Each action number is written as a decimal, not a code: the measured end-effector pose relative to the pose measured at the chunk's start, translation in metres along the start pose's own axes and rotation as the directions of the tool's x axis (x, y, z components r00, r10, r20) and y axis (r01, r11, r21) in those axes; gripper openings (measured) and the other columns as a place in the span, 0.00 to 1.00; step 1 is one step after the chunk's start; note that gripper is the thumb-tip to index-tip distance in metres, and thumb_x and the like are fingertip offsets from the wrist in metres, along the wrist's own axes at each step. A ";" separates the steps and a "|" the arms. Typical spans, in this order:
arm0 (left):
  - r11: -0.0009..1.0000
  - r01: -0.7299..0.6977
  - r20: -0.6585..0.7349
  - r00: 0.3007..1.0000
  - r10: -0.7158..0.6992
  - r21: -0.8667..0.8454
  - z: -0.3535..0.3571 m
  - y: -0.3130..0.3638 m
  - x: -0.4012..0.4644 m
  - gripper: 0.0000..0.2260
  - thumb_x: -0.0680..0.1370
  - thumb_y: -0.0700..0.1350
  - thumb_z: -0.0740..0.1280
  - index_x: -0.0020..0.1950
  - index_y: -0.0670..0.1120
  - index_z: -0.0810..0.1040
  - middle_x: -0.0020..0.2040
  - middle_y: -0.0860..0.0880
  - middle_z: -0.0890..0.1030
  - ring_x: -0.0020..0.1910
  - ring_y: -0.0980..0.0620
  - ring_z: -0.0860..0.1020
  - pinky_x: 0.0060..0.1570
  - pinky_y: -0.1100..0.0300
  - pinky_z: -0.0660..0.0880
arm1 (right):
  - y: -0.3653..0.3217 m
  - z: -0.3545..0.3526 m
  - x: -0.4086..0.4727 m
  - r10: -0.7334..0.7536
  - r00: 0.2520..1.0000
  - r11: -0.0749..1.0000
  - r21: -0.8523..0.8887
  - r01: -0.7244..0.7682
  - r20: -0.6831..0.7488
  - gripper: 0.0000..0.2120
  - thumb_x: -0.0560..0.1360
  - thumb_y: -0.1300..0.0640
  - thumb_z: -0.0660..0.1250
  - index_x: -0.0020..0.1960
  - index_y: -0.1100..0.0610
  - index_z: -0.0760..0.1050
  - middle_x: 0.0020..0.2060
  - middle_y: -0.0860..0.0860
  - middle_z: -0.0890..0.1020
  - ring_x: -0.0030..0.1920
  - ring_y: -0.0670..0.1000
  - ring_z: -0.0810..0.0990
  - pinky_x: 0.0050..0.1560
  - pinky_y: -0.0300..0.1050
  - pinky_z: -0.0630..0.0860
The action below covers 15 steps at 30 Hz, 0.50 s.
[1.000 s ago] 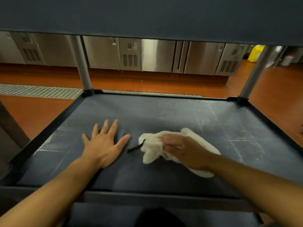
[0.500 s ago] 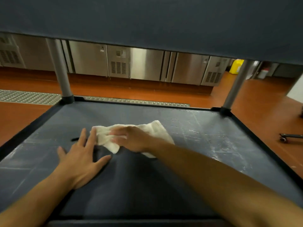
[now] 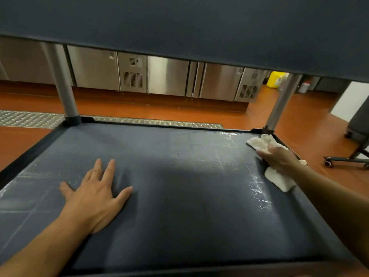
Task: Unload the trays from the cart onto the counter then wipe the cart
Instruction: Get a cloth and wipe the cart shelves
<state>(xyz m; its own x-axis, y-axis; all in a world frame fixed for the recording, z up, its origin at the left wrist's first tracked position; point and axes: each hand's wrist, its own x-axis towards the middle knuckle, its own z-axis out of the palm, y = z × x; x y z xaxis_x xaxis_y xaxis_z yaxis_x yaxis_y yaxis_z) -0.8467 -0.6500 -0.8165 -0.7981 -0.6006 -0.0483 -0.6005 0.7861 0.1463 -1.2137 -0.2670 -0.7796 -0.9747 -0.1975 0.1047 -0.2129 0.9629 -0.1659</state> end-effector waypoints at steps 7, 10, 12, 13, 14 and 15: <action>0.998 -0.048 0.011 0.999 0.048 0.036 -0.011 -0.001 -0.002 0.44 0.74 0.78 0.44 0.83 0.58 0.35 0.85 0.48 0.40 0.83 0.42 0.52 0.74 0.27 0.53 | -0.001 -0.005 -0.055 0.006 0.999 0.984 0.178 -0.011 0.032 0.20 0.82 0.42 0.63 0.40 0.56 0.76 0.37 0.54 0.81 0.37 0.54 0.79 0.36 0.47 0.70; 0.997 -0.078 -0.014 0.997 0.079 0.029 -0.025 0.018 -0.001 0.44 0.73 0.78 0.44 0.84 0.57 0.39 0.85 0.48 0.44 0.83 0.41 0.53 0.75 0.30 0.55 | 0.000 -0.007 -0.059 0.039 0.999 0.980 0.196 -0.044 0.028 0.20 0.81 0.41 0.62 0.39 0.55 0.76 0.37 0.53 0.81 0.39 0.53 0.80 0.34 0.46 0.67; 0.990 -0.143 -0.024 0.990 0.142 -0.021 -0.029 0.045 -0.005 0.46 0.71 0.79 0.42 0.84 0.57 0.43 0.85 0.48 0.48 0.83 0.42 0.54 0.75 0.30 0.57 | 0.001 -0.007 -0.062 0.048 0.999 0.975 0.217 -0.051 0.021 0.19 0.81 0.40 0.62 0.41 0.53 0.76 0.38 0.51 0.82 0.40 0.51 0.80 0.35 0.46 0.68; 0.981 -0.192 -0.016 0.981 0.192 -0.031 -0.027 0.062 -0.010 0.48 0.68 0.80 0.39 0.84 0.57 0.44 0.85 0.49 0.50 0.83 0.43 0.54 0.75 0.30 0.57 | 0.000 -0.007 -0.063 0.055 0.998 0.973 0.225 -0.060 0.027 0.19 0.81 0.39 0.61 0.42 0.52 0.77 0.39 0.51 0.82 0.40 0.50 0.80 0.36 0.46 0.69; 0.968 -0.249 0.007 0.968 0.250 -0.027 -0.022 0.082 -0.016 0.51 0.65 0.82 0.35 0.84 0.58 0.45 0.85 0.49 0.51 0.83 0.44 0.54 0.75 0.30 0.57 | 0.000 -0.008 -0.064 0.055 0.998 0.970 0.238 -0.059 0.023 0.18 0.81 0.38 0.61 0.44 0.51 0.77 0.41 0.50 0.82 0.40 0.49 0.80 0.36 0.46 0.70; 0.952 -0.305 0.041 0.951 0.306 -0.011 -0.014 0.101 -0.023 0.54 0.62 0.83 0.31 0.84 0.59 0.44 0.85 0.49 0.50 0.83 0.43 0.53 0.75 0.29 0.56 | 0.000 -0.009 -0.065 0.062 0.998 0.968 0.243 -0.067 0.027 0.18 0.81 0.39 0.61 0.45 0.51 0.78 0.42 0.50 0.83 0.40 0.49 0.80 0.37 0.47 0.71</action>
<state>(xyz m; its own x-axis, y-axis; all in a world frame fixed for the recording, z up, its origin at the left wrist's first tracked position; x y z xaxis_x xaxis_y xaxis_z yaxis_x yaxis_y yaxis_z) -0.8883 -0.5587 -0.7864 -0.9448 -0.3250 -0.0418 -0.3274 0.9303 0.1654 -1.1494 -0.2528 -0.7778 -0.9875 -0.1425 0.0677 -0.1577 0.9004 -0.4055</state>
